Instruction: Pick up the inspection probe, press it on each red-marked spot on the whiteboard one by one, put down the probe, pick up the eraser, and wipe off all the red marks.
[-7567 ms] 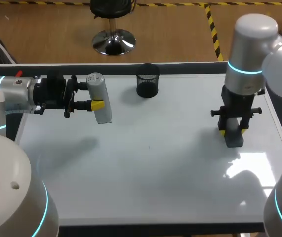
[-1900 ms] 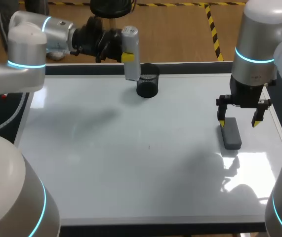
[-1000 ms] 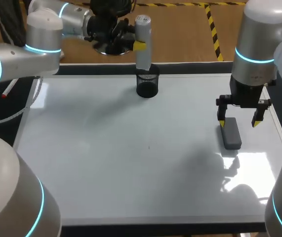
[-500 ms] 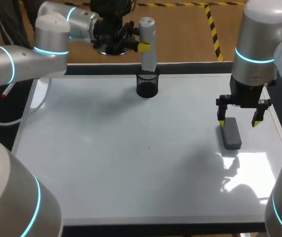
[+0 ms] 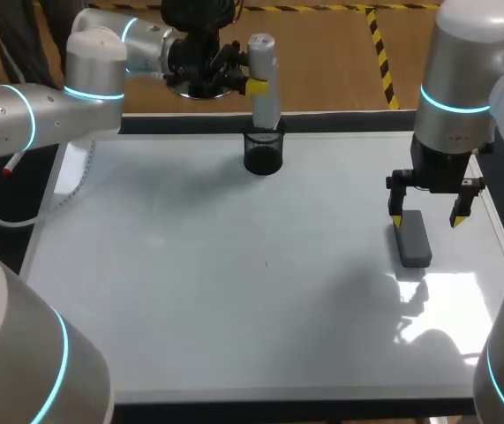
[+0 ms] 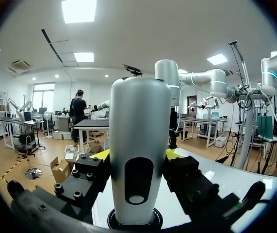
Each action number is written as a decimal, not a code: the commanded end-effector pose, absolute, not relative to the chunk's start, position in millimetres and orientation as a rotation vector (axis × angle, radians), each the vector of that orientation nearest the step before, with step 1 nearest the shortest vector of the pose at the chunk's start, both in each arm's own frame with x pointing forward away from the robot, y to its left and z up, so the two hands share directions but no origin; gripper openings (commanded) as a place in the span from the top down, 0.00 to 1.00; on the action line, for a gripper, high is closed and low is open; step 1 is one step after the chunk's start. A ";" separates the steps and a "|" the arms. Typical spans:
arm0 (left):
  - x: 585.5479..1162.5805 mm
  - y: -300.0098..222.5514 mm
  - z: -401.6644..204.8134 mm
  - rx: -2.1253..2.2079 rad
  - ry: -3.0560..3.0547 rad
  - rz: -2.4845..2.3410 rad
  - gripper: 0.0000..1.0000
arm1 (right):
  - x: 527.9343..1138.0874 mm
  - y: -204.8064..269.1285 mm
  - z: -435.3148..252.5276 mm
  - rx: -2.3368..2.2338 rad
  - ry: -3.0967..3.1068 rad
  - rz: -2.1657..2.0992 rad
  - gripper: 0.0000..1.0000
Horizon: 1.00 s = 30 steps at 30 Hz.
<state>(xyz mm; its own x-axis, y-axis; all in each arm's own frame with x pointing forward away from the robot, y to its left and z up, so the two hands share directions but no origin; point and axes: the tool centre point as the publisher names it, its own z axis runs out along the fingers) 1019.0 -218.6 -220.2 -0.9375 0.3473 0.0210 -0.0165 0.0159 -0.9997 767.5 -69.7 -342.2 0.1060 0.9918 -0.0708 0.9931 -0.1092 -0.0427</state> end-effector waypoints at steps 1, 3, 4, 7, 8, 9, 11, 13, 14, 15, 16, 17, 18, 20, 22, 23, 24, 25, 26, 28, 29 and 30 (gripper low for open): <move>1024.9 -217.0 -223.9 -0.352 -2.020 2.009 1.00 | 766.2 -70.9 -340.9 2.324 2.087 -0.123 0.00; 1025.6 -216.0 -225.6 -0.346 -2.022 2.010 1.00 | 766.2 -70.9 -340.9 2.324 2.087 -0.123 0.00; 1025.8 -215.3 -226.9 -0.340 -2.028 2.009 1.00 | 766.2 -70.9 -340.9 2.324 2.087 -0.123 0.00; 1026.2 -213.6 -231.5 -0.328 -2.032 2.009 1.00 | 766.2 -70.9 -340.9 2.324 2.087 -0.123 0.00; 1026.2 -212.9 -233.3 -0.316 -2.031 2.010 1.00 | 766.2 -70.9 -340.9 2.324 2.087 -0.123 0.00; 1026.5 -212.5 -234.6 -0.312 -2.031 2.011 1.00 | 766.2 -70.9 -340.9 2.324 2.087 -0.123 0.00; 1026.2 -211.7 -237.0 -0.303 -2.030 2.011 1.00 | 766.2 -70.9 -340.9 2.324 2.087 -0.123 0.00; 1026.3 -211.7 -237.8 -0.297 -2.029 2.013 1.00 | 766.2 -70.9 -340.9 2.324 2.087 -0.123 0.00; 1026.2 -211.8 -238.2 -0.296 -2.027 2.014 1.00 | 766.2 -70.9 -340.9 2.324 2.087 -0.123 0.00; 1026.2 -212.1 -238.7 -0.295 -2.027 2.015 1.00 | 766.2 -70.9 -340.9 2.324 2.087 -0.123 0.00; 1026.1 -212.6 -239.3 -0.295 -2.025 2.015 1.00 | 766.2 -70.9 -340.9 2.324 2.087 -0.123 0.00; 1026.0 -213.2 -240.0 -0.293 -2.024 2.016 1.00 | 766.2 -70.9 -340.9 2.324 2.087 -0.123 0.00; 1025.9 -213.7 -240.7 -0.293 -2.023 2.015 1.00 | 766.2 -70.9 -340.9 2.324 2.087 -0.123 0.00; 1026.4 -214.6 -243.4 -0.287 -2.020 2.015 1.00 | 766.2 -70.9 -340.9 2.324 2.087 -0.123 0.00; 1027.1 -215.0 -246.5 -0.278 -2.020 2.013 1.00 | 766.2 -70.9 -340.9 2.324 2.087 -0.123 0.00; 1027.3 -215.1 -247.8 -0.274 -2.019 2.011 1.00 | 766.2 -70.9 -340.9 2.324 2.087 -0.123 0.00; 1027.2 -215.2 -249.1 -0.266 -2.016 2.011 1.00 | 766.2 -70.9 -340.9 2.324 2.087 -0.123 0.00; 1027.5 -215.2 -250.5 -0.260 -2.017 2.010 1.00 | 766.2 -70.9 -340.9 2.324 2.087 -0.123 0.00; 1027.5 -215.2 -251.9 -0.259 -2.018 2.009 1.00 | 766.2 -70.9 -340.9 2.324 2.087 -0.123 0.00; 1027.6 -214.9 -254.2 -0.244 -2.019 2.008 1.00 | 766.2 -70.9 -340.9 2.324 2.087 -0.123 0.00; 1027.6 -215.0 -255.3 -0.244 -2.020 2.006 1.00 | 766.2 -70.9 -340.9 2.324 2.087 -0.123 0.00; 1027.4 -215.1 -256.3 -0.240 -2.018 2.004 1.00 | 766.2 -70.9 -340.9 2.324 2.087 -0.123 0.00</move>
